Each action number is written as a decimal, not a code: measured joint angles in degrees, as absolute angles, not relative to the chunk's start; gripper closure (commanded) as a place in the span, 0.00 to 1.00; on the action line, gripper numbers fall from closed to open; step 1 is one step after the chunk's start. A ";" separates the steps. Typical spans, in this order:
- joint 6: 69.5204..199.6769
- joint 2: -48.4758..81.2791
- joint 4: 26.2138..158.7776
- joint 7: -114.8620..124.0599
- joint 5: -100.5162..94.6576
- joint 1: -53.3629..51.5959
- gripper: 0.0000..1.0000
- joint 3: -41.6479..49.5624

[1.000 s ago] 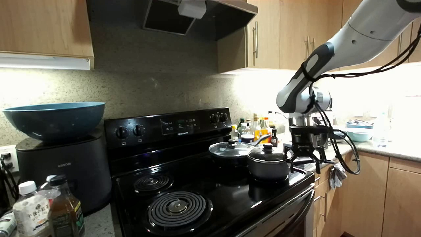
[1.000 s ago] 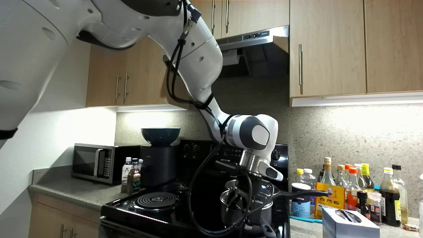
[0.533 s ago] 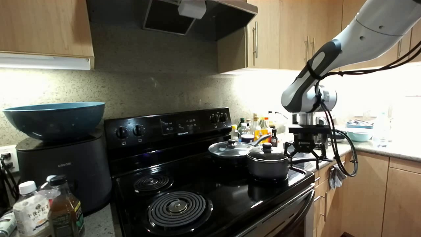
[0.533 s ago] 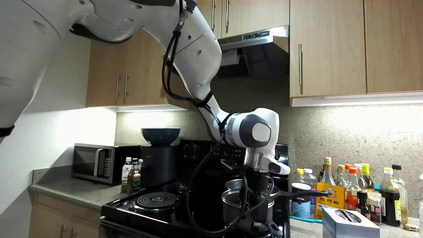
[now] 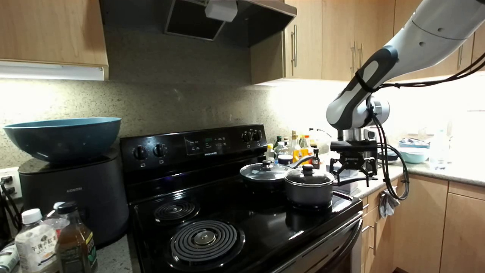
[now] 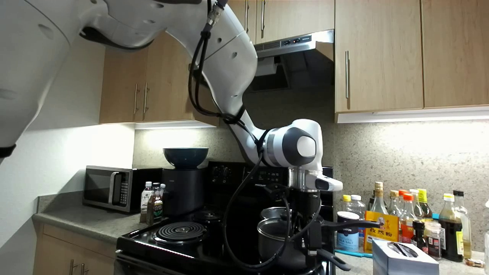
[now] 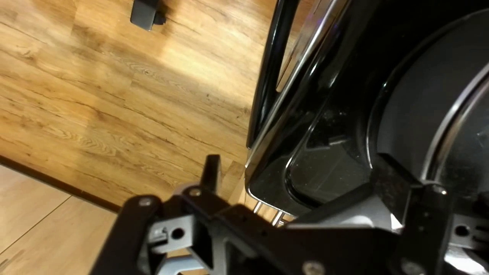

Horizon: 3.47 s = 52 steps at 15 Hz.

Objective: Twist the handle to the right

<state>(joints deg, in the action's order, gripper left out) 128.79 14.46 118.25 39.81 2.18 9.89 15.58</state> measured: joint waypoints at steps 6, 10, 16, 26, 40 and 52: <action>128.88 14.48 116.84 42.21 -0.74 9.68 0.00 16.54; 128.88 14.81 114.72 42.27 -2.96 9.68 0.00 16.91; 125.22 14.36 113.16 38.40 -3.26 9.37 0.00 15.15; 117.73 2.79 127.80 37.24 0.96 7.70 0.00 12.83; 125.98 5.70 128.92 37.62 4.78 14.00 0.00 17.40; 126.23 15.37 118.04 37.82 10.79 14.76 0.00 17.75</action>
